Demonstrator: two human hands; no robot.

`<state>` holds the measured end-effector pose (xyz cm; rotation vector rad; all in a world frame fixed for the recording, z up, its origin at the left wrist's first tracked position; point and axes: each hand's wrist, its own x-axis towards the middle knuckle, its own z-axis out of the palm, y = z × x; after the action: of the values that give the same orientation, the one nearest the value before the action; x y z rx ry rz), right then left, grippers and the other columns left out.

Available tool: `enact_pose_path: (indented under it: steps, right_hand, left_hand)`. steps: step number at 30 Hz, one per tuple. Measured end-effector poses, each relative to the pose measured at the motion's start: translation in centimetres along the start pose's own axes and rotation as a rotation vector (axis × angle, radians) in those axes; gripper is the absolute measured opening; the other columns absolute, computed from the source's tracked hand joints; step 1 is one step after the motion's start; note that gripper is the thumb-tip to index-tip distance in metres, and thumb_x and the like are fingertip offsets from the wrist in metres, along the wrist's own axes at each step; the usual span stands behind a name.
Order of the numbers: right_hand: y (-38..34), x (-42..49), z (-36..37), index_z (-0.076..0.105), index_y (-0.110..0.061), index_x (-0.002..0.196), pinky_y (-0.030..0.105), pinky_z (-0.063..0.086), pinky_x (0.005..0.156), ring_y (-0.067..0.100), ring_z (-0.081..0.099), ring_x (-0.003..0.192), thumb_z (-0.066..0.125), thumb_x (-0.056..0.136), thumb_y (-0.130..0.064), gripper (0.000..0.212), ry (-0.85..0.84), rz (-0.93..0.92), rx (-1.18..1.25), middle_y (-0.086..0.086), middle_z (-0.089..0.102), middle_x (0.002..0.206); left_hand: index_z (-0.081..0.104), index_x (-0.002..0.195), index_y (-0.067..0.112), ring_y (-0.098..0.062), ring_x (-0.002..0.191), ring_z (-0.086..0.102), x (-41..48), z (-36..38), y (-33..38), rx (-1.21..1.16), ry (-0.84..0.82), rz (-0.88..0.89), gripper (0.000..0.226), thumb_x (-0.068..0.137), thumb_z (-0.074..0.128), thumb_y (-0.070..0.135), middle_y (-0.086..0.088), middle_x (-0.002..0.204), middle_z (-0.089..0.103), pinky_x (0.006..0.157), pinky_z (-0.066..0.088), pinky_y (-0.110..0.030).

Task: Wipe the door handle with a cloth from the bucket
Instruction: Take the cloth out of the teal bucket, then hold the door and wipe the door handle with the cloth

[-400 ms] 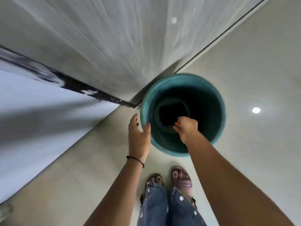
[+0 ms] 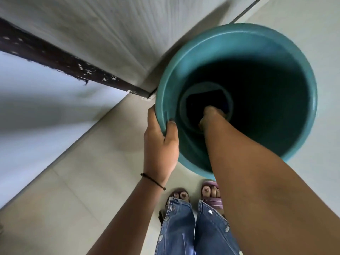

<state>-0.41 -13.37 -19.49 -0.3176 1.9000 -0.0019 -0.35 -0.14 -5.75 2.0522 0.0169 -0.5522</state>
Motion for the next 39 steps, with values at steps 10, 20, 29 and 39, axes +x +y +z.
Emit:
enact_pose_path:
  steps: [10, 20, 29, 39]
  right_hand:
    - [-1.6, -17.9, -9.6, 0.063, -0.014, 0.075, 0.028, 0.045, 0.052, 0.019, 0.056, 0.064, 0.066, 0.075, -0.009, 0.005, -0.387, -0.455, -0.363, 0.006, 0.062, 0.072]
    - [-2.0, -46.5, -27.9, 0.060, -0.012, 0.105, 0.031, 0.055, 0.073, 0.018, 0.063, 0.084, 0.059, 0.084, -0.001, 0.024, -0.789, -0.677, -0.708, 0.010, 0.068, 0.095]
    - [5.9, -64.5, -35.9, 0.064, -0.003, 0.107, 0.043, 0.053, 0.085, 0.027, 0.065, 0.095, 0.060, 0.075, -0.010, 0.033, -1.116, -0.559, -0.785, 0.016, 0.069, 0.103]
    - [30.9, -76.1, -37.5, 0.061, -0.005, 0.108, 0.065, 0.054, 0.078, 0.045, 0.066, 0.097, 0.060, 0.074, -0.005, 0.033, -1.280, -0.593, -0.770, 0.017, 0.068, 0.100]
  left_hand:
    - [0.019, 0.149, 0.016, -0.014, 0.143, 0.022, -3.9, -3.1, 7.8, 0.061, 0.037, -0.246, 0.069, 0.091, 0.055, 0.029, -0.002, 0.155, 0.023, 0.119, 0.022, -0.037]
    - [0.062, 0.096, 0.026, -0.011, 0.089, 0.065, -20.1, -15.8, 27.2, -0.319, -0.075, -0.287, 0.010, 0.095, 0.054, 0.020, 0.004, 0.094, 0.069, 0.082, 0.053, -0.029]
    - [0.067, 0.100, 0.010, -0.016, 0.078, 0.063, -36.4, -33.5, 33.9, -0.618, 0.056, -0.301, 0.012, 0.091, 0.058, 0.011, -0.006, 0.087, 0.070, 0.071, 0.050, -0.027]
    - [0.065, 0.109, 0.023, -0.010, 0.094, 0.064, -51.0, -58.4, 24.9, -0.560, 0.389, -0.070, 0.021, 0.093, 0.054, 0.015, 0.008, 0.104, 0.070, 0.081, 0.051, -0.028]
